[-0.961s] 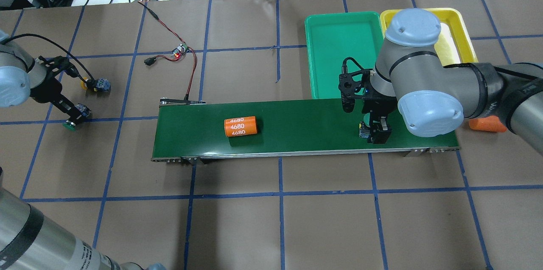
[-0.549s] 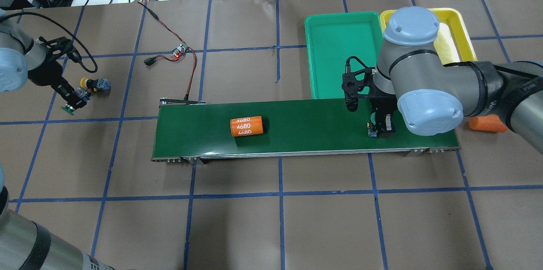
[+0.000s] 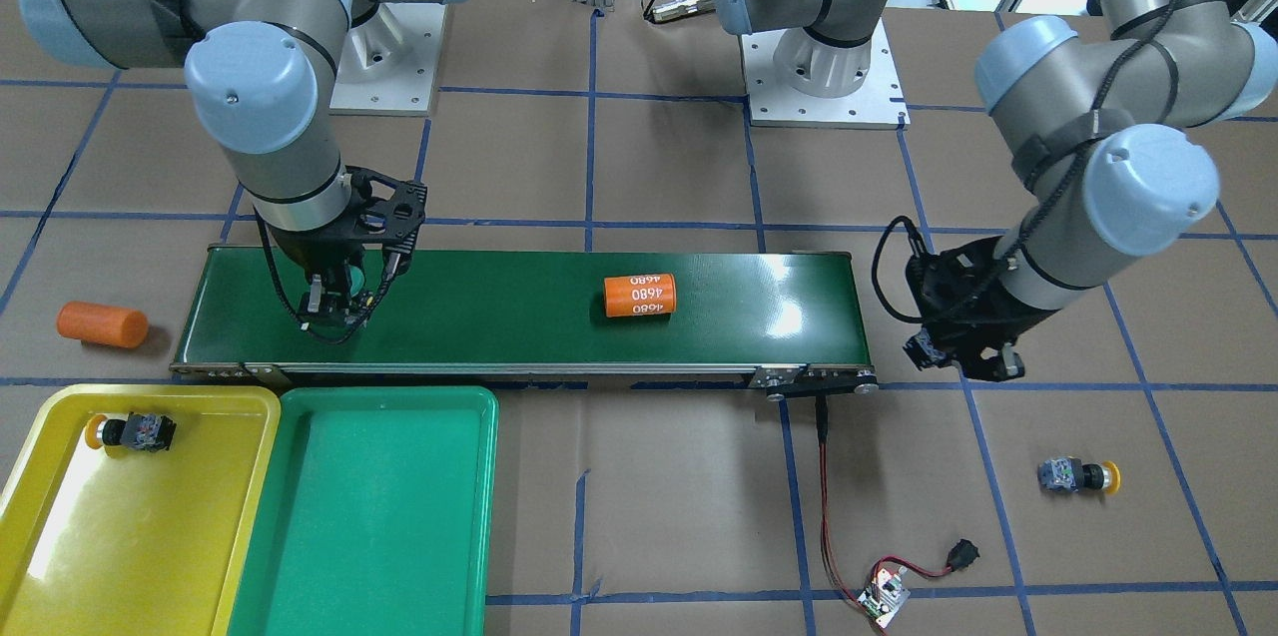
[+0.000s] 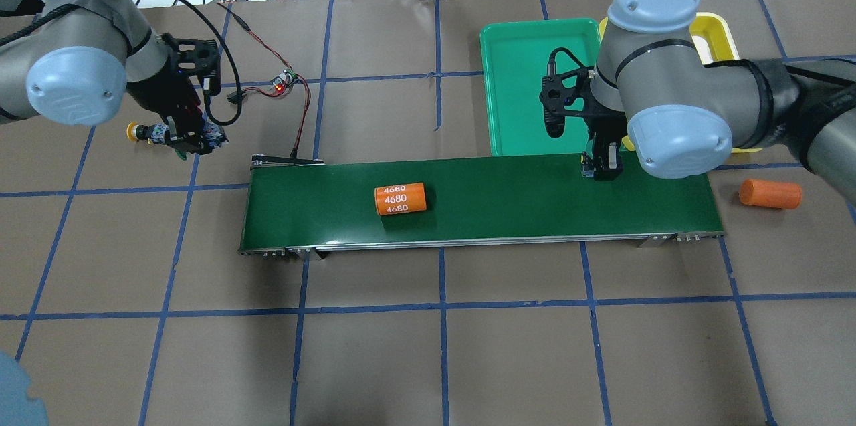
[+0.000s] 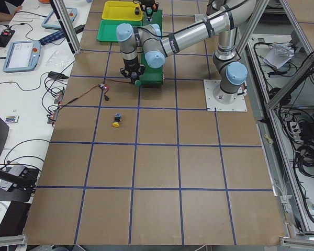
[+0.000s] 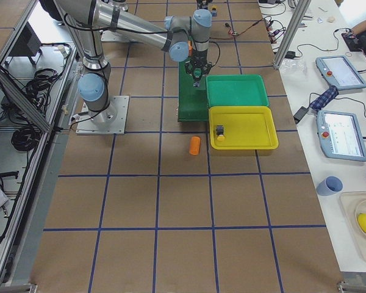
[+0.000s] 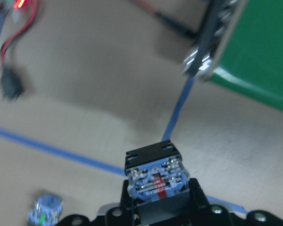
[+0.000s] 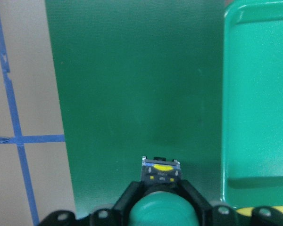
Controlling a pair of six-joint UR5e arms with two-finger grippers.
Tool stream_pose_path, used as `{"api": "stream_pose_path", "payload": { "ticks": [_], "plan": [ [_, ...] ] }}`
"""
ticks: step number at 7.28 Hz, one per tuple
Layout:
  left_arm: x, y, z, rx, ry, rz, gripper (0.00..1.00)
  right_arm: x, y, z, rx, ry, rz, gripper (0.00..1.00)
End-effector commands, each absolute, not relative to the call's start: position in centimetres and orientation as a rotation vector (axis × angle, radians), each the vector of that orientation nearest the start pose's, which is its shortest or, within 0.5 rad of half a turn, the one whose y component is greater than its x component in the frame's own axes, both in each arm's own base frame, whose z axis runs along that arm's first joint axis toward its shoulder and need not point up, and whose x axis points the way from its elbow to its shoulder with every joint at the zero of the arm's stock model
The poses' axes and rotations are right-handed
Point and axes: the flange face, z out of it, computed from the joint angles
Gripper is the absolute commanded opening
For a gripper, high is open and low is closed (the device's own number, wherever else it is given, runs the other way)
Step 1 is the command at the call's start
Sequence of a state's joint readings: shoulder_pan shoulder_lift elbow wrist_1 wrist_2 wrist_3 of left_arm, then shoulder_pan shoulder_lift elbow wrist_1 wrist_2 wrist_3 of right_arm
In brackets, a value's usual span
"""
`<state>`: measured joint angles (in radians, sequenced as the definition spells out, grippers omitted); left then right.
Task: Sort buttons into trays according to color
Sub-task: 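Carry green-capped button into green tray with right gripper while left grasps a button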
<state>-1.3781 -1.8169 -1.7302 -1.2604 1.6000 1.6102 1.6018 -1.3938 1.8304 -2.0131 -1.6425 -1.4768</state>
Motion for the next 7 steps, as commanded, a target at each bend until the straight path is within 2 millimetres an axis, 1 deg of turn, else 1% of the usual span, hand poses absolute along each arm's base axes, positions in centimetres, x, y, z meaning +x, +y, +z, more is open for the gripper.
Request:
{"api": "stream_pose_path", "payload": {
  "ticks": [1, 2, 3, 4, 5, 6, 7],
  "plan": [
    [-9.0, -52.1, 29.4, 2.317, 2.252, 0.176, 0.0, 14.2, -59.9, 32.9, -2.204, 2.359, -0.017, 0.22],
    [-12.1, -50.9, 29.1, 2.356, 2.196, 0.131, 0.0, 14.0, -62.1, 33.3, -2.222, 2.365, -0.045, 0.22],
    [-14.2, -50.8, 28.7, 2.38, 2.114, 0.093, 0.0, 14.0, -63.5, 32.3, -2.234, 2.38, -0.086, 0.23],
    [-15.1, -50.9, 27.7, 2.402, 2.094, 0.089, 0.0, 14.0, -65.2, 29.0, -2.244, 2.392, -0.12, 0.26],
    [-15.2, -50.5, 27.2, 2.409, 2.081, 0.077, 0.0, 14.6, -65.6, 27.4, -2.234, 2.329, -0.167, 0.59],
    [-15.3, -49.8, 26.1, 2.391, 2.094, 0.066, 0.61, 14.4, -65.6, 27.3, -2.244, 2.313, -0.157, 0.77],
    [-15.3, -48.7, 25.2, 2.359, 2.079, 0.017, 1.0, 14.3, -65.5, 27.5, -2.247, 2.313, -0.155, 1.0]
  ]
}}
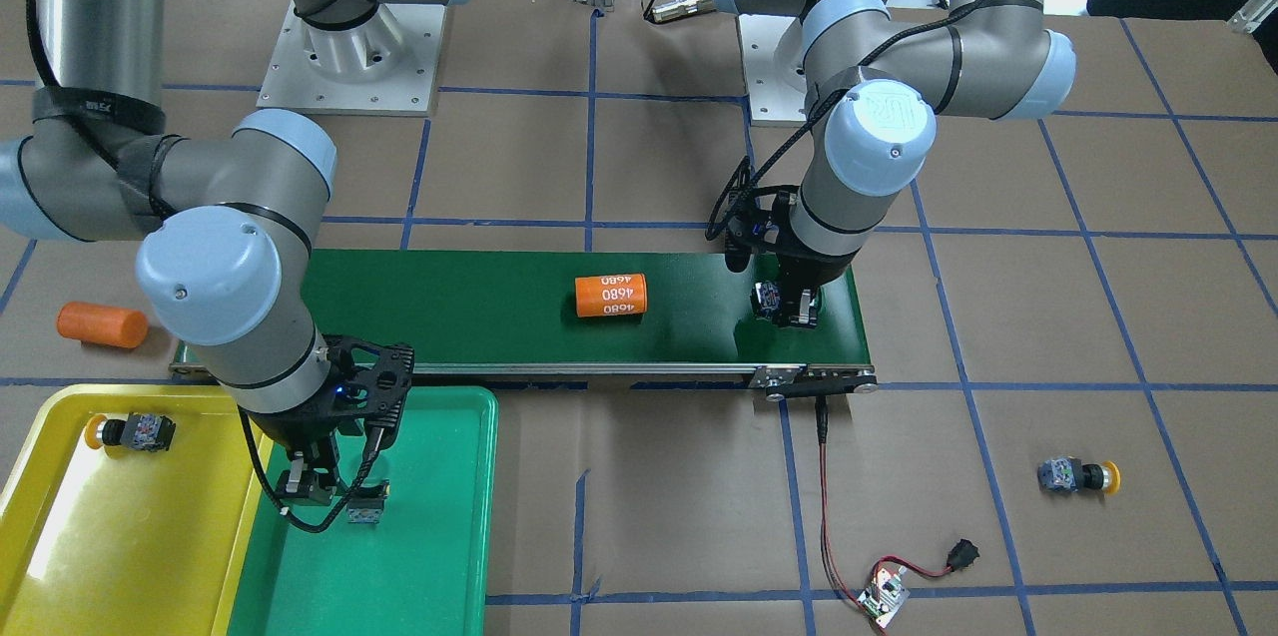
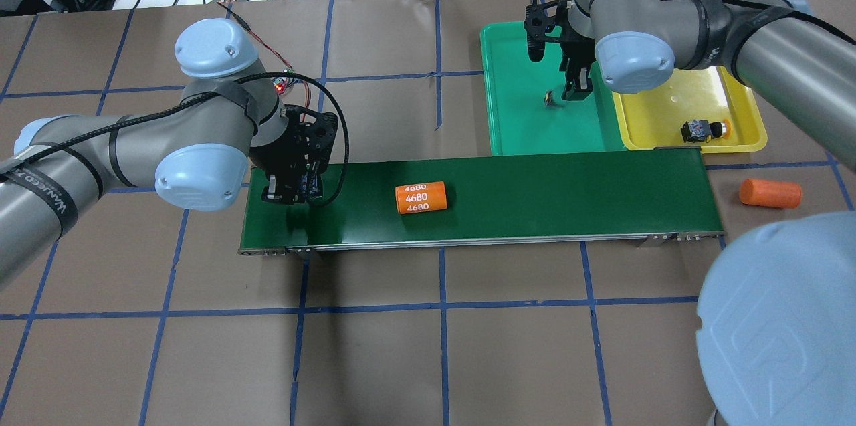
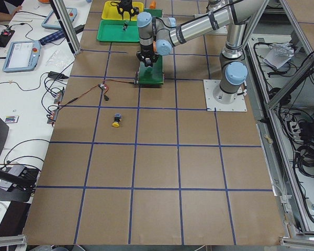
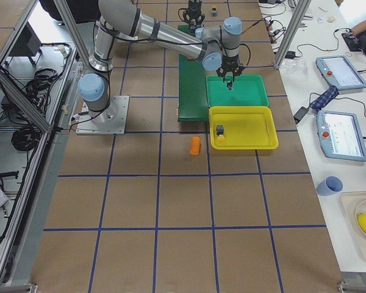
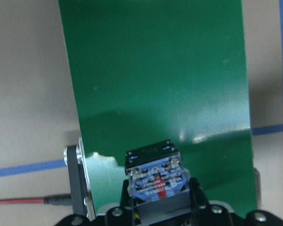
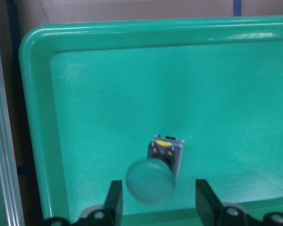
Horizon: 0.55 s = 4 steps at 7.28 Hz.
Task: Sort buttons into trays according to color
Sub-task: 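Carry green-capped button into green tray with right gripper while left grasps a button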
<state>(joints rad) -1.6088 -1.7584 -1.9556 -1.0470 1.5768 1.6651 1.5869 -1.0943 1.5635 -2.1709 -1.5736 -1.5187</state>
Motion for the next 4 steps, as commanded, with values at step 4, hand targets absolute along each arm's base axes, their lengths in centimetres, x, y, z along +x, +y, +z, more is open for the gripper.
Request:
{"api": "stream_pose_path", "payload": {
  "ticks": [4],
  "plan": [
    [-14.7, -51.1, 28.0, -2.276, -2.113, 0.152, 1.0, 10.4, -60.5, 31.7, -2.214, 2.252, -0.028, 1.0]
  ]
}}
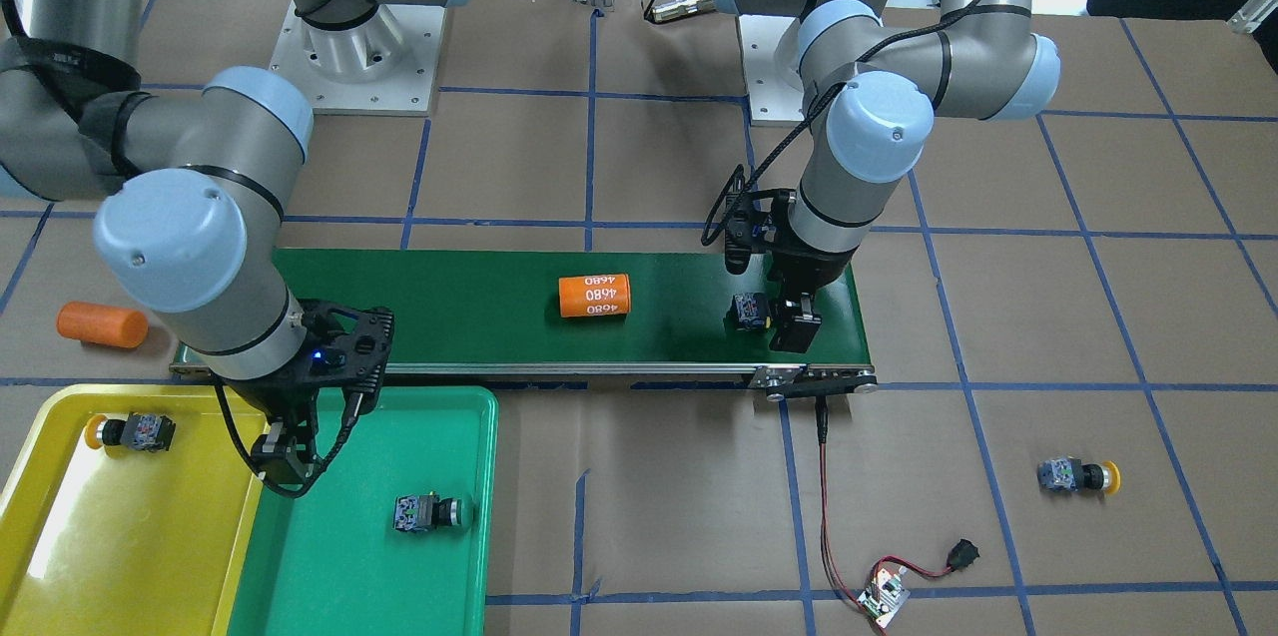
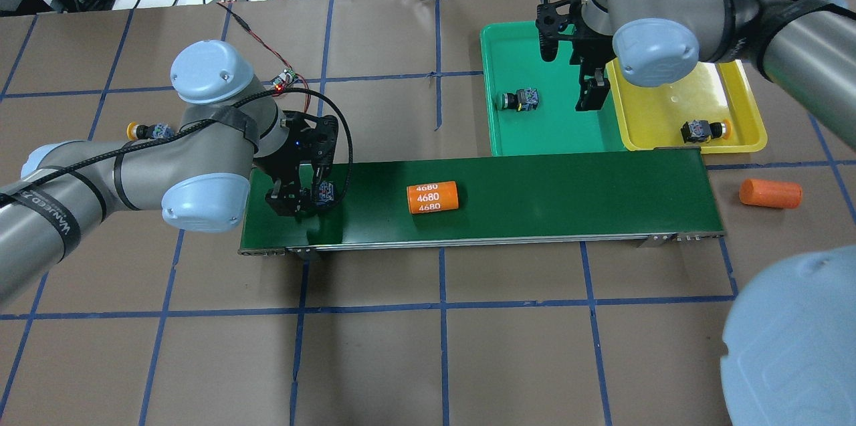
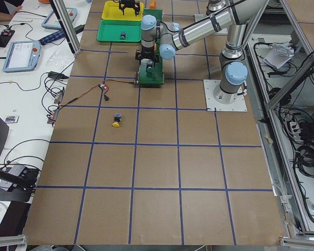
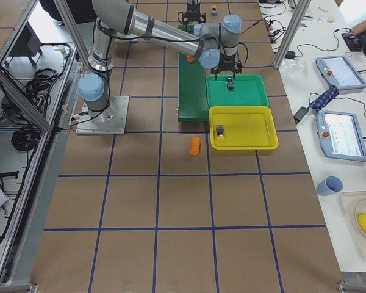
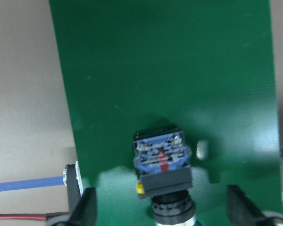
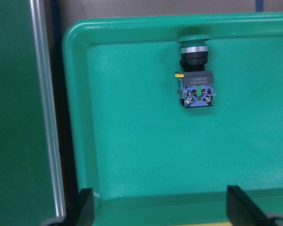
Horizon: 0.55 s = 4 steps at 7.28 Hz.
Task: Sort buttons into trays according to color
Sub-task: 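Place the button on the belt with left gripper while right gripper moves to belt end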
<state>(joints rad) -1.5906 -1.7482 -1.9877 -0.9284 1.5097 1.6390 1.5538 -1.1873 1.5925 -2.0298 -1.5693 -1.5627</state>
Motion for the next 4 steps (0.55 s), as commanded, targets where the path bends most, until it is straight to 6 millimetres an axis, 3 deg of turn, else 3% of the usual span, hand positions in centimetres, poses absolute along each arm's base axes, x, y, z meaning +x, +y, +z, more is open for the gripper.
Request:
{"api": "stream_pose_path", "payload": {
  "ticks": [1, 2, 4],
  "plan": [
    [-14.4, -52.7, 30.0, -2.248, -2.121, 0.135, 1.0, 8.3, -57.5, 32.0, -2.254, 2.204, -0.011, 1.0],
    [-11.7, -55.2, 32.1, -2.139, -2.207, 0.109, 1.0, 6.9, -53.6, 31.6, -2.255, 2.18, 0.009, 1.0],
    [-3.1, -62.9, 31.0, -2.044, -2.291, 0.105, 1.0, 5.7, -47.8, 29.5, -2.253, 2.189, 0.003, 1.0]
  ]
}}
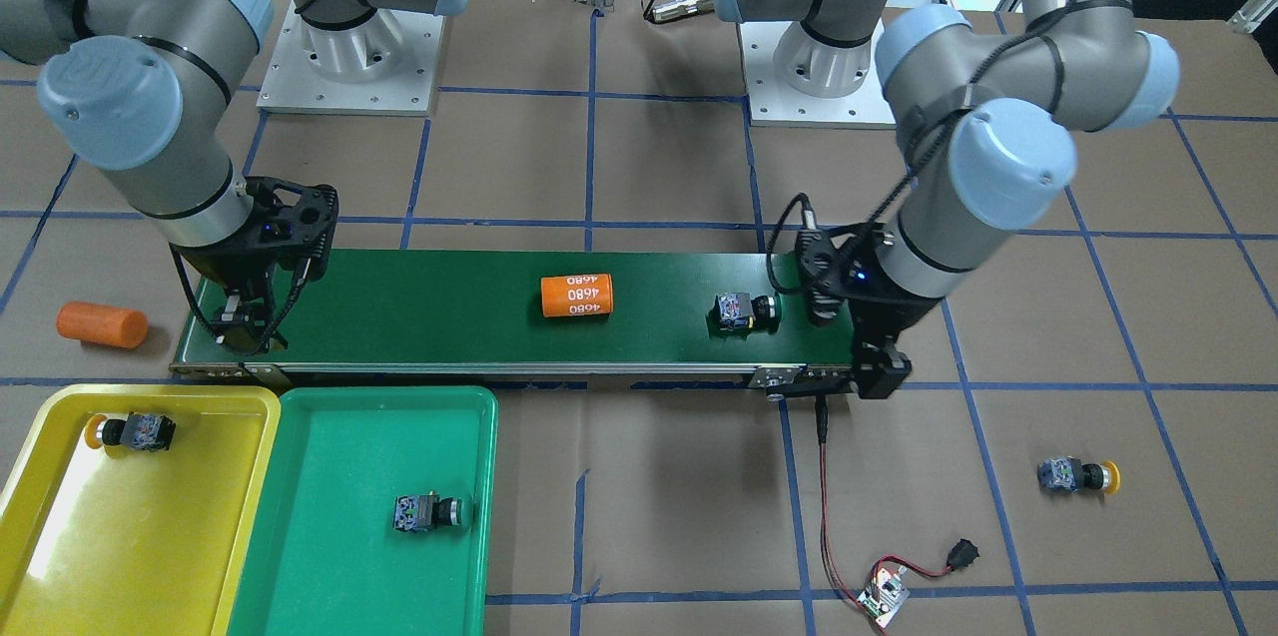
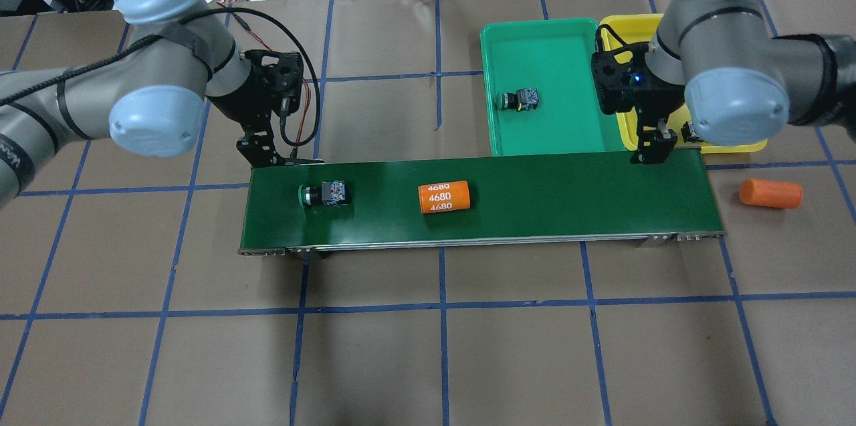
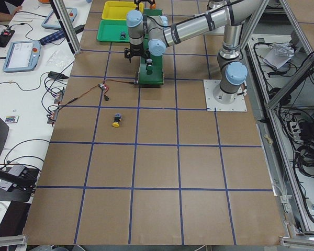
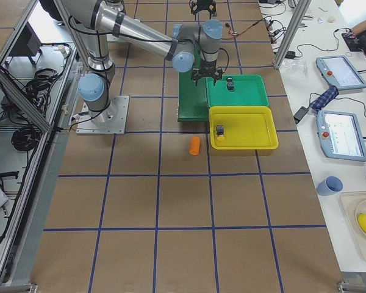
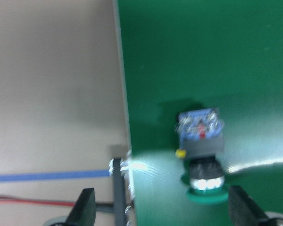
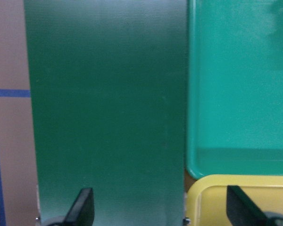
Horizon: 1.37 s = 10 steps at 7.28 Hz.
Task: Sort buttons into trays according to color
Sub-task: 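Place the button on the belt with left gripper while right gripper moves to belt end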
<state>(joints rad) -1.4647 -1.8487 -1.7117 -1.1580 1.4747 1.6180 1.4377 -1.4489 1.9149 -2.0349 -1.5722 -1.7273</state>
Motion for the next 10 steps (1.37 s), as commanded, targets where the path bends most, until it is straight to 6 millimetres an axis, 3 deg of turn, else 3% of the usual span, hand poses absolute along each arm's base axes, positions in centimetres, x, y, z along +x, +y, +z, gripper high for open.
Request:
{"api": "stream_pose_path", "payload": {
  "ticks": [1, 3, 5, 6, 7, 9, 10],
  "plan": [
    [1.0, -65.4, 30.9, 2.163, 2.411, -0.057, 1.0, 5.3, -46.2, 28.2, -2.226, 2.222, -0.009, 1.0],
    [11.5, -69.3, 26.7, 2.109, 2.493, -0.043, 1.0, 5.6, -45.2, 26.9, -2.228, 2.214, -0.014, 1.0],
    [18.2, -71.5, 23.8, 2.148, 2.435, -0.005, 1.0, 5.7, -45.4, 27.0, -2.238, 2.214, -0.036, 1.0],
    [19.3, -71.8, 20.9, 2.184, 2.437, 0.051, 1.0, 5.8, -45.4, 26.9, -2.235, 2.208, -0.041, 1.0],
    [19.5, -71.9, 19.3, 2.195, 2.452, 0.064, 1.0, 5.8, -45.4, 26.8, -2.234, 2.207, -0.04, 1.0],
    [19.3, -71.5, 17.4, 2.294, 2.408, 0.081, 1.0, 5.8, -45.4, 26.8, -2.238, 2.207, -0.039, 1.0],
    [19.3, -71.2, 17.3, 2.311, 2.402, 0.095, 1.0, 5.8, -45.4, 26.9, -2.238, 2.207, -0.043, 1.0]
  ]
}}
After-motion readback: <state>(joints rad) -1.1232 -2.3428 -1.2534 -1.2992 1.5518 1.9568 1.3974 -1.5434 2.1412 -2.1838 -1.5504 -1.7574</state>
